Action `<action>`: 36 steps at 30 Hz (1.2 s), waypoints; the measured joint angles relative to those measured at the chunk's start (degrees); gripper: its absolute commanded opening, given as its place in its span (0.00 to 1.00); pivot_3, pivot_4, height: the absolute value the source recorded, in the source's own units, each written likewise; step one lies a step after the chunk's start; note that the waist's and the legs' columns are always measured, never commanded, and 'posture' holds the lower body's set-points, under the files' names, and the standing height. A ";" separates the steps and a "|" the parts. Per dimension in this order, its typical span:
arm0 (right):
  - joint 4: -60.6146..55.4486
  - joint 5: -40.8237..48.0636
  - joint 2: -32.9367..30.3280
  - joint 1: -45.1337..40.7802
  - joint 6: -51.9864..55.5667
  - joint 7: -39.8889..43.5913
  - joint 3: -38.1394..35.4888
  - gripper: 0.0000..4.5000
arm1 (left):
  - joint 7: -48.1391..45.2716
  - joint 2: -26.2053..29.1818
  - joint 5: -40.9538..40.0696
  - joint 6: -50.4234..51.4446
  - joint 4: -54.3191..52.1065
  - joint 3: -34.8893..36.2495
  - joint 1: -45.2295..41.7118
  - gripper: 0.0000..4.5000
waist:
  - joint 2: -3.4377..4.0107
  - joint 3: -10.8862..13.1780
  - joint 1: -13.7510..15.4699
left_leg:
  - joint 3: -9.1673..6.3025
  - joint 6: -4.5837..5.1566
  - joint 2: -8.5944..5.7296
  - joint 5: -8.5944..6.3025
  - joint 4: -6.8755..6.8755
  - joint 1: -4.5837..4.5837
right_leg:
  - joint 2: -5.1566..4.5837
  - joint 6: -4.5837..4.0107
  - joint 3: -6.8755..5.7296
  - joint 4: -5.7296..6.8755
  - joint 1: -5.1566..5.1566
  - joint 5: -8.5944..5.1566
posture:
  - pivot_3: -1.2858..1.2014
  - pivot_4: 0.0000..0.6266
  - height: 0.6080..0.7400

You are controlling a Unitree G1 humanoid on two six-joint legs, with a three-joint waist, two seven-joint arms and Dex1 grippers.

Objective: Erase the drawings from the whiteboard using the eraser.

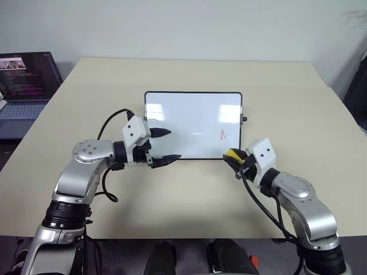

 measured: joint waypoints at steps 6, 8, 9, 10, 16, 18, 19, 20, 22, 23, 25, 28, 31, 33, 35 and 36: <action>-0.25 -0.12 -0.03 -0.25 -1.75 -2.02 0.30 0.22 | -0.52 -0.57 0.02 -0.04 0.02 -0.85 -0.40 1.00 | 0.00 0.00 -0.14 | -0.01 0.00 0.02 0.00 -0.02 -0.04 | 0.16 -0.01 -0.08 -0.02 -0.01 -0.01 | 0.52 0.24 1.00; -0.15 -0.71 -0.44 -1.19 -2.50 -2.19 1.23 0.22 | -0.62 -0.57 0.02 -0.04 0.02 -0.85 -0.40 1.00 | 0.00 0.00 -0.16 | -0.02 0.00 0.02 -0.01 -0.03 -0.04 | 0.16 -0.01 -0.04 -0.04 -0.01 -0.01 | 0.52 0.24 1.00; 0.13 -1.25 -0.87 -1.73 -3.22 -2.25 1.98 0.22 | -0.64 -0.57 0.02 -0.05 0.02 -0.84 -0.37 1.00 | 0.01 0.00 -0.16 | -0.02 0.00 0.02 -0.01 -0.03 -0.05 | 0.16 -0.01 -0.03 -0.05 -0.01 -0.01 | 0.52 0.24 1.00; 1.42 -3.02 -1.78 -3.56 -4.99 -2.68 3.64 0.22 | -0.63 -0.59 0.03 -0.05 0.02 -0.85 -0.32 1.00 | 0.00 0.00 -0.20 | -0.01 0.00 0.01 0.00 -0.01 -0.04 | 0.15 0.00 -0.01 -0.05 -0.01 -0.01 | 0.52 0.24 1.00; 12.03 -8.64 1.22 -13.27 -11.20 -8.13 6.34 0.22 | -0.49 -0.54 0.01 0.03 -0.19 -0.79 0.89 1.00 | 0.00 0.00 -0.17 | 0.01 -0.01 0.02 0.00 -0.02 -0.06 | 0.15 -0.06 -0.08 -0.03 -0.01 0.02 | 0.52 0.24 1.00; 16.43 -9.81 2.73 -16.48 -12.50 -9.90 6.58 0.22 | -0.30 -0.03 0.01 0.08 -0.31 -0.65 1.47 1.00 | 0.00 0.00 -0.14 | 0.01 -0.01 0.04 0.00 -0.03 -0.07 | 0.14 -0.26 -0.08 -0.04 -0.01 0.14 | 0.52 0.24 1.00; 18.02 -10.05 3.01 -17.45 -12.94 -10.64 6.58 0.22 | -0.18 0.02 0.01 0.11 -0.34 -0.64 1.57 1.00 | 0.01 0.01 -0.11 | 0.01 0.00 0.05 0.00 -0.04 -0.08 | 0.14 -0.27 -0.07 -0.04 -0.02 0.14 | 0.52 0.24 1.00; 20.05 -10.48 3.34 -18.29 -13.64 -11.26 6.59 0.22 | -0.05 0.21 0.01 0.12 -0.36 -0.58 1.67 1.00 | 0.00 0.01 -0.06 | 0.01 0.00 0.06 -0.01 -0.03 -0.09 | 0.12 -0.27 -0.09 -0.06 -0.02 0.14 | 0.52 0.24 1.00; 23.30 -11.34 3.83 -19.39 -14.63 -12.07 6.63 0.22 | 0.03 0.34 0.01 0.12 -0.40 -0.58 1.73 1.00 | 0.01 0.01 -0.01 | 0.02 0.00 0.07 -0.01 -0.04 -0.11 | 0.06 -0.27 -0.07 -0.07 -0.02 0.14 | 0.52 0.24 1.00; 24.67 -11.66 3.94 -19.59 -14.78 -12.13 6.74 0.22 | 0.07 0.43 0.01 0.12 -0.42 -0.58 1.76 1.00 | 0.01 0.01 0.04 | 0.01 0.00 0.07 -0.01 -0.04 -0.12 | 0.03 -0.27 -0.08 -0.07 -0.02 0.14 | 0.52 0.24 1.00; 25.49 -11.90 3.86 -19.63 -14.71 -11.53 7.12 0.22 | 0.11 0.64 0.00 0.17 -0.47 -0.53 1.91 1.00 | 0.01 0.01 0.14 | 0.00 0.00 0.07 -0.01 -0.03 -0.10 | 0.00 -0.27 -0.05 -0.07 -0.02 0.14 | 0.52 0.24 1.00; 23.88 -11.66 2.75 -18.55 -11.79 -8.22 8.52 0.22 | 0.15 0.65 -0.02 0.18 -1.09 -0.52 1.98 1.00 | -0.01 -0.01 0.34 | -0.01 0.00 0.06 -0.01 0.00 -0.04 | -0.01 -0.27 -0.06 -0.02 0.03 0.14 | 0.52 0.24 1.00; 22.25 -11.18 2.05 -16.59 -9.88 -5.67 9.91 0.22 | 0.19 0.66 -0.06 0.22 -1.19 -0.50 2.04 1.00 | -0.02 -0.02 0.34 | -0.01 0.00 0.06 0.00 0.02 0.03 | 0.01 -0.26 -0.07 0.06 0.04 0.14 | 0.52 0.24 1.00; 21.98 -11.38 1.90 -16.18 -9.43 -5.62 10.31 0.22 | 0.19 0.66 -0.09 0.24 -1.23 -0.49 2.12 1.00 | -0.02 -0.02 0.24 | -0.01 0.01 0.05 0.00 0.02 0.06 | 0.03 -0.24 -0.05 0.10 0.04 0.13 | 0.52 0.24 1.00; 22.36 -12.03 2.10 -16.36 -10.33 -7.10 10.25 0.22 | 0.17 0.67 -0.13 0.24 -1.26 -0.48 2.15 1.00 | -0.02 -0.02 0.25 | 0.00 0.00 0.05 0.01 0.04 0.06 | 0.04 -0.18 -0.07 0.12 0.04 0.11 | 0.52 0.24 1.00; 22.85 -12.27 2.27 -16.72 -10.93 -8.23 9.95 0.22 | 0.13 0.67 -0.14 0.24 -1.26 -0.47 2.16 1.00 | -0.02 -0.02 0.25 | 0.01 0.00 0.05 0.01 0.05 0.06 | 0.04 -0.16 -0.06 0.12 0.04 0.11 | 0.52 0.24 1.00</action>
